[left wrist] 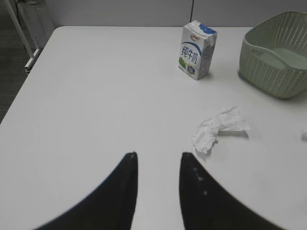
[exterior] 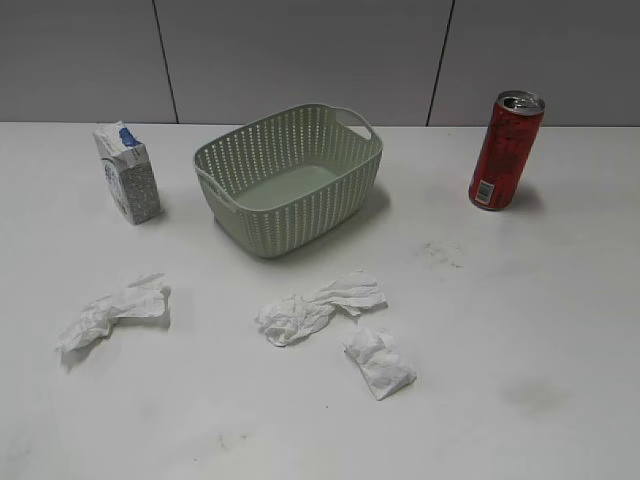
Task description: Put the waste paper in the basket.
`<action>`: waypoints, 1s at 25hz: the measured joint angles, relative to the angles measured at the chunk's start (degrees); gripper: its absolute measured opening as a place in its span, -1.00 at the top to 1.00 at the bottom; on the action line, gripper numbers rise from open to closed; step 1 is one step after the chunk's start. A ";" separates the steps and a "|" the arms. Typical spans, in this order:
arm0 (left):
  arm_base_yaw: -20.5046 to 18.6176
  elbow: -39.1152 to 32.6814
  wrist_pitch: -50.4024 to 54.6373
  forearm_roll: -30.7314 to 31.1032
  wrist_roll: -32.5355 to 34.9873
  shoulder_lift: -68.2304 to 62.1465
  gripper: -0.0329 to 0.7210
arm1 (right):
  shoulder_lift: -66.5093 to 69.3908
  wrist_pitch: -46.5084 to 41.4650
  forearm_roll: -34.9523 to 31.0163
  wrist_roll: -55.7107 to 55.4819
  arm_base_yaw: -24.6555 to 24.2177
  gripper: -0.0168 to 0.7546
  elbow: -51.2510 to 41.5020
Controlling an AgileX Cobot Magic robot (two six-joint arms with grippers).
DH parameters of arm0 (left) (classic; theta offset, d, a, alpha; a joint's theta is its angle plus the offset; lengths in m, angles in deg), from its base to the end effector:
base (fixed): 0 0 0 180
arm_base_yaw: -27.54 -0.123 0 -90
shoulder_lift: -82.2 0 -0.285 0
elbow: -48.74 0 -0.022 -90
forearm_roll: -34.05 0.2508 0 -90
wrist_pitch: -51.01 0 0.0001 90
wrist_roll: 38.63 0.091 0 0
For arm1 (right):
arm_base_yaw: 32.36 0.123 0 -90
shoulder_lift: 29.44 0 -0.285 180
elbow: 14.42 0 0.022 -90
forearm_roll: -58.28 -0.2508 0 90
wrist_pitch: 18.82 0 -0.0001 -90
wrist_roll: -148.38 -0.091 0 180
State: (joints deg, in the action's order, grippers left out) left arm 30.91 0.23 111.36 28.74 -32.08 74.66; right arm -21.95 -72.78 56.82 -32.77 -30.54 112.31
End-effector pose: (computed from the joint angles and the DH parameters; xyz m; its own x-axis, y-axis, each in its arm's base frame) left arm -0.0059 -0.0070 0.2784 -0.4323 0.0937 -0.8969 0.1605 0.9867 0.0257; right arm 0.0081 0.0021 0.2637 -0.4193 0.0217 -0.9076 -0.0358 0.9985 0.0405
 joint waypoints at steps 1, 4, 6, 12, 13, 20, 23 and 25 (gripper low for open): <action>0.00 0.00 0.00 0.00 0.00 0.00 0.29 | 0.00 0.00 0.00 0.00 0.00 -0.48 0.00; 0.00 0.00 0.00 0.00 0.00 0.00 0.29 | 0.00 0.00 0.00 0.00 0.00 -0.48 0.00; 0.00 0.00 0.00 0.00 0.00 0.00 0.29 | 0.00 0.00 0.00 0.00 0.00 -0.48 0.00; 0.00 0.00 0.00 0.00 0.00 0.00 0.29 | 0.00 0.00 0.00 0.00 0.00 -0.48 0.00; 0.00 0.00 0.00 0.00 0.00 0.00 0.29 | 0.00 0.00 0.00 0.00 0.00 -0.48 0.00; 0.00 0.00 0.00 0.00 0.00 0.00 0.29 | 1.97 8.75 -1.39 4.08 0.00 -0.48 1.38; 0.00 0.00 0.00 0.00 0.00 0.00 0.29 | 6.76 18.76 -6.57 9.42 0.00 -0.48 1.55; 0.00 0.00 0.00 0.00 0.00 0.00 0.28 | 11.44 23.17 -9.99 12.74 0.00 -0.48 1.73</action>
State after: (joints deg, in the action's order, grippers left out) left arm 30.91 0.23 111.36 28.74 -32.08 74.66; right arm -10.51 -49.62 46.83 -20.03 -30.54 114.04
